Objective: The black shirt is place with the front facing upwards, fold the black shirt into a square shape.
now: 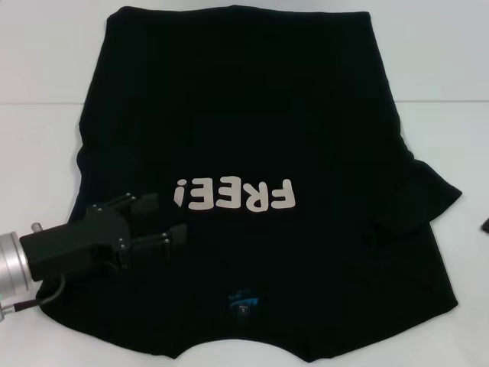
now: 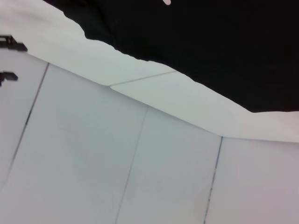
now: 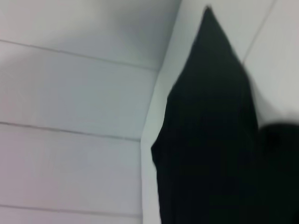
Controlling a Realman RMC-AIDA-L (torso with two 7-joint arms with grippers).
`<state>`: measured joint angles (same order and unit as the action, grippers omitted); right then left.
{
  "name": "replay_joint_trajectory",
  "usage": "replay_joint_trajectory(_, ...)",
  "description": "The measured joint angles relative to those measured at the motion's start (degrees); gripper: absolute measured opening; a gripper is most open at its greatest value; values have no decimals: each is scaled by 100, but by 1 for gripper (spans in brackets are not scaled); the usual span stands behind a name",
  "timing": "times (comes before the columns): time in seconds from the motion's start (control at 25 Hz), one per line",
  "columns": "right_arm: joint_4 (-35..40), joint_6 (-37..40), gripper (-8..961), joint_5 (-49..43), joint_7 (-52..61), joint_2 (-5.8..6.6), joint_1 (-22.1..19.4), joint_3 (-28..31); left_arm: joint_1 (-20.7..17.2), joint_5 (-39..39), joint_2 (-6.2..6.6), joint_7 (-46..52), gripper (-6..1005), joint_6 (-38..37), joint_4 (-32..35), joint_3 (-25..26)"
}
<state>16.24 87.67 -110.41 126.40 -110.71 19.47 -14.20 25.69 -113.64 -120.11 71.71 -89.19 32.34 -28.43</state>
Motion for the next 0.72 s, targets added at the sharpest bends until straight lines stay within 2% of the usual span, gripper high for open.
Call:
replay_joint_trajectory(0.32, -162, -227, 733, -368, 222, -179, 333, -127, 61, 0, -2, -27, 909, 33, 0, 38)
replay_joint_trajectory(0.72, -170, -855, 732, -633, 581, -214, 562, -167, 37, 0, -2, -40, 909, 58, 0, 39)
